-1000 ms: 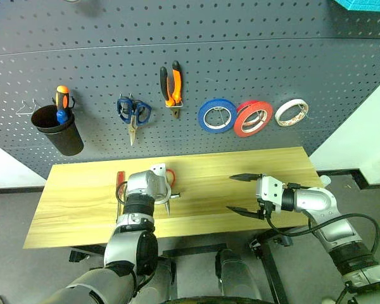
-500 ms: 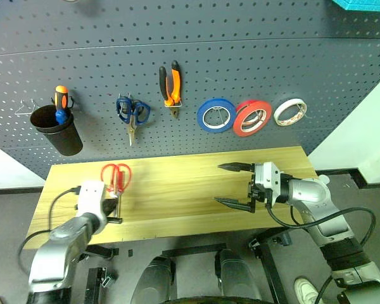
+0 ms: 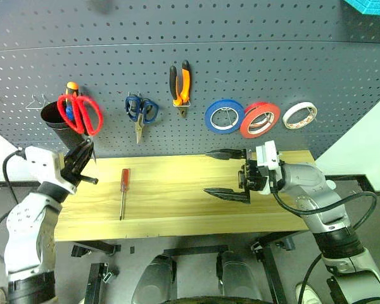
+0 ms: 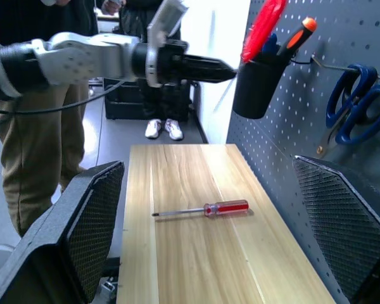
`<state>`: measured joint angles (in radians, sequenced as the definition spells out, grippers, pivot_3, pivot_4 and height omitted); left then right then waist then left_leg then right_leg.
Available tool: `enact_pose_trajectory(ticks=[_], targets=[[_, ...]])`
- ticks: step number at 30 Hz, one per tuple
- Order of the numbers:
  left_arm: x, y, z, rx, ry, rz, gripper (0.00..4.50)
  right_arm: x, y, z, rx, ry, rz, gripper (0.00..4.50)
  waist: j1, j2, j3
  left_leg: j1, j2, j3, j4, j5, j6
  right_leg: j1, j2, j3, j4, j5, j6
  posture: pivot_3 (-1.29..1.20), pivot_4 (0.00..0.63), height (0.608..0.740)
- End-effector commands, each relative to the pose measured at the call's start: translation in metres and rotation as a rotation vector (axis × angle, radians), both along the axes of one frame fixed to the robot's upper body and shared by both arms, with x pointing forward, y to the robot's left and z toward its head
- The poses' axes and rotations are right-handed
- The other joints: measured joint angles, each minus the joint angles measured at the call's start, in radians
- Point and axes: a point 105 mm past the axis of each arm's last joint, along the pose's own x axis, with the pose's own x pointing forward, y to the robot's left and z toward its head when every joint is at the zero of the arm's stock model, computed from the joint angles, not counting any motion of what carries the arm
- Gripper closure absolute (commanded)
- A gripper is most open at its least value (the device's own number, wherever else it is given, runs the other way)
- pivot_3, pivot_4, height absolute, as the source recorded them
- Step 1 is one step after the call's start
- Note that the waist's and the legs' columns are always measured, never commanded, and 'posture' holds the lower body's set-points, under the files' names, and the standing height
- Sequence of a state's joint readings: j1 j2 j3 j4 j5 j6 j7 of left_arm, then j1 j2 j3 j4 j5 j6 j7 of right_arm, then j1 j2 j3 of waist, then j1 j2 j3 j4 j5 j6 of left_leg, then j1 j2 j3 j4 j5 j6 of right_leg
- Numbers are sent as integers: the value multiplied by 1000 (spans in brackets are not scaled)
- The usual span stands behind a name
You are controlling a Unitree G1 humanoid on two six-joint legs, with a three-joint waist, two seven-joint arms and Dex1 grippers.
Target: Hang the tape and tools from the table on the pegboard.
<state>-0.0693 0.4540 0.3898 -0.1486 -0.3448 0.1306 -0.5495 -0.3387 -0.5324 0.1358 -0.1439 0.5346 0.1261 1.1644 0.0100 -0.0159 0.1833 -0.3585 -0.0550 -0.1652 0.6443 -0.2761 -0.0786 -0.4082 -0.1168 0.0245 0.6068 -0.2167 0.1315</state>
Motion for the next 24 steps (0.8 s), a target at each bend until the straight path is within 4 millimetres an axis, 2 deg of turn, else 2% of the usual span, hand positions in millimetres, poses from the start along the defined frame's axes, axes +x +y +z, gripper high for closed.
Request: enact_pose_trajectory(ticks=[1, 7, 14, 15, 16, 18, 22, 24], targets=[[15, -13, 10, 83, -46, -44, 4255, -1, 3, 13, 22, -57, 5, 0, -1, 0, 0, 0, 0, 0, 0, 0, 0, 0, 0, 0, 0, 2, 0, -18, 92, 740], [31, -23, 0, 187, -29, -84, 4255, -1, 0, 12, 22, -66, -24, 0, -19, 0, -1, 0, 0, 0, -1, 0, 0, 0, 0, 0, 0, 3, 1, -36, 86, 740], [40, -28, -15, 242, 0, -85, 4255, 0, -1, 11, 17, -72, -44, 0, -26, -1, -1, 1, 0, 0, -1, 0, 0, 0, 0, 0, 1, 4, 1, -39, 80, 740], [41, -27, -17, 231, 9, -81, 3536, 1, -1, 10, 15, -73, -45, 0, -25, -1, -1, 1, 0, 0, 0, 0, 0, 0, 0, 0, 2, 4, 1, -38, 79, 740], [42, -26, -19, 221, 17, -76, 3387, 1, -1, 10, 13, -74, -48, 0, -25, -1, -2, 1, 0, 0, 0, 0, 0, 0, 0, 0, 2, 4, 1, -36, 80, 740], [42, -25, -20, 217, 20, -71, 2804, 2, -1, 8, 2, -78, -51, 0, -25, -1, -2, 1, 0, 0, 0, 0, 0, 0, 0, 0, 2, 4, 1, -36, 80, 740], [32, -20, -31, 204, 70, -65, 1445, 2, -2, 3, -25, -83, -55, 0, -28, -1, -2, 1, 0, 0, 0, 0, 0, 0, 0, 0, 2, 4, 1, -38, 83, 740], [23, -14, -46, 180, 162, -48, 1445, 2, -4, 1, -33, -87, -58, 0, -32, -1, -2, 1, 0, 0, -1, 0, 0, -1, 0, 0, 2, 4, 1, -38, 83, 740]])
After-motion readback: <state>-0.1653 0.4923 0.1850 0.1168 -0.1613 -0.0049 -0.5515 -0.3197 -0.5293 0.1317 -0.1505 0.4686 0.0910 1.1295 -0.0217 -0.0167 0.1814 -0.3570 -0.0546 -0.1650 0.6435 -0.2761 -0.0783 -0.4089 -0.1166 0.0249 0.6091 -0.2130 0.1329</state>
